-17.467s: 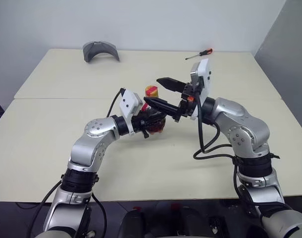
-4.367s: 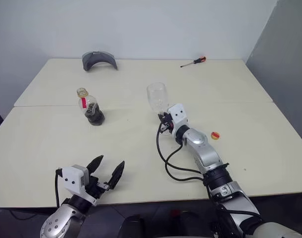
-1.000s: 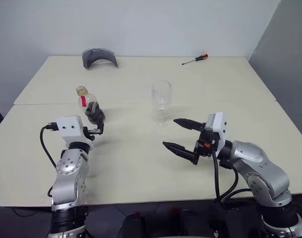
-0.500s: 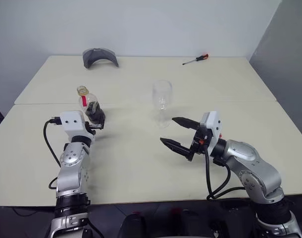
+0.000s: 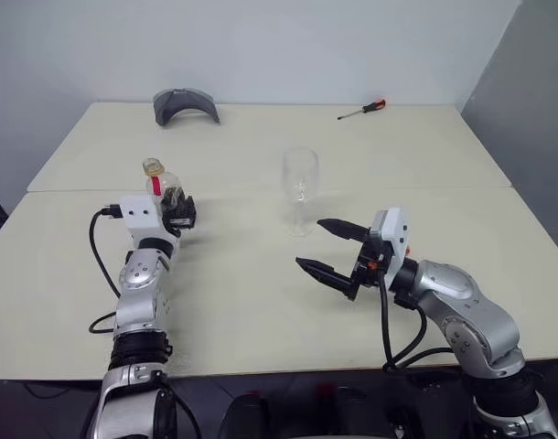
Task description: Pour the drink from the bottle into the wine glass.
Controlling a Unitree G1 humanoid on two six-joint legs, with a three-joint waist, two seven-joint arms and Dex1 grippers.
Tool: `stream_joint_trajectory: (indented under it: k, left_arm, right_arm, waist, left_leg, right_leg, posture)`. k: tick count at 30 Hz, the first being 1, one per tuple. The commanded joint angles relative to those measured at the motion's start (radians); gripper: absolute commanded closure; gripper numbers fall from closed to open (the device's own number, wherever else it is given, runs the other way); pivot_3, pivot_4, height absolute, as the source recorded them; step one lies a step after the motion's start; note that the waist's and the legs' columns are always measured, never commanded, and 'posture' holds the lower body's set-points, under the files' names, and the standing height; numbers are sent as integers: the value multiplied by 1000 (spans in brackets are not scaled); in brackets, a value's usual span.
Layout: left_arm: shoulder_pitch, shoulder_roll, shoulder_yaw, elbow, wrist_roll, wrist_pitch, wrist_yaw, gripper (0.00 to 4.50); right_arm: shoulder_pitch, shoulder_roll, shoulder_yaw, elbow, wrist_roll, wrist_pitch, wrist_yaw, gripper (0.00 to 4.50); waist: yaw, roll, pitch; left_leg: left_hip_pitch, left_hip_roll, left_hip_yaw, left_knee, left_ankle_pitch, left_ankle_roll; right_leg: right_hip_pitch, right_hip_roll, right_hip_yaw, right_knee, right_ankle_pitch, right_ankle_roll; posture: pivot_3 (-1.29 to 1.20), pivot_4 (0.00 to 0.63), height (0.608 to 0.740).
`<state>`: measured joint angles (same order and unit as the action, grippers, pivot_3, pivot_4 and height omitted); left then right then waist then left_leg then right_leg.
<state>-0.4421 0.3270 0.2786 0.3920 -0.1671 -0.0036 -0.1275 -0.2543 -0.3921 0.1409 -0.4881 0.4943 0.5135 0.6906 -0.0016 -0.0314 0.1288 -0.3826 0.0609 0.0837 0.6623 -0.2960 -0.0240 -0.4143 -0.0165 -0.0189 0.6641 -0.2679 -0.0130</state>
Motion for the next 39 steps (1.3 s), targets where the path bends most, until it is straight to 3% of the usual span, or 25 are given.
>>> stream_joint_trajectory:
  k: [1, 19, 23, 30, 33, 39]
  left_arm:
    - [-46, 20, 2, 57, 16, -65, -5, 0]
    - [-211, 48, -15, 351, 32, -222, -55, 0]
    - [-219, 47, -7, 373, 30, -245, -53, 886]
    - [-223, 57, 0, 392, 27, -261, -57, 3055]
    - [-224, 59, 0, 396, 27, -265, -56, 3404]
    - [-241, 67, -12, 395, 38, -254, -57, 3458]
  right_arm:
    - [0, -1, -9, -29, 8, -24, 4, 28]
    - [-33, 29, 36, -158, 26, 88, -106, 28]
    - [-54, 24, 13, -146, 38, 115, -114, 0]
    - [-32, 12, 10, -108, 33, 75, -87, 0]
    - [-27, 11, 13, -102, 29, 64, -83, 0]
    - [-19, 11, 16, -91, 23, 45, -77, 0]
  waist:
    - [0, 0, 0]
    - [0, 0, 0]
    - [0, 0, 0]
    - [-1, 0, 0]
    - [-1, 0, 0]
    - [-1, 0, 0]
  left_leg:
    - [0, 0, 0, 0, 0, 0]
    - [0, 0, 0, 0, 2, -4]
    - [-1, 0, 0, 0, 2, -4]
    - [-1, 0, 0, 0, 2, -4]
    - [-1, 0, 0, 0, 2, -4]
    - [-1, 0, 0, 0, 2, -4]
  right_leg:
    - [0, 0, 0, 0, 0, 0]
    - [0, 0, -2, 0, 0, 0]
    - [0, 0, -2, 0, 0, 0]
    - [0, 0, -3, 0, 0, 0]
    - [0, 0, -2, 0, 0, 0]
    - [0, 0, -3, 0, 0, 0]
  posture:
    - [0, 150, 740]
    - [0, 150, 740]
    - [0, 150, 740]
    - [0, 150, 740]
    - [0, 150, 740]
    - [0, 150, 740]
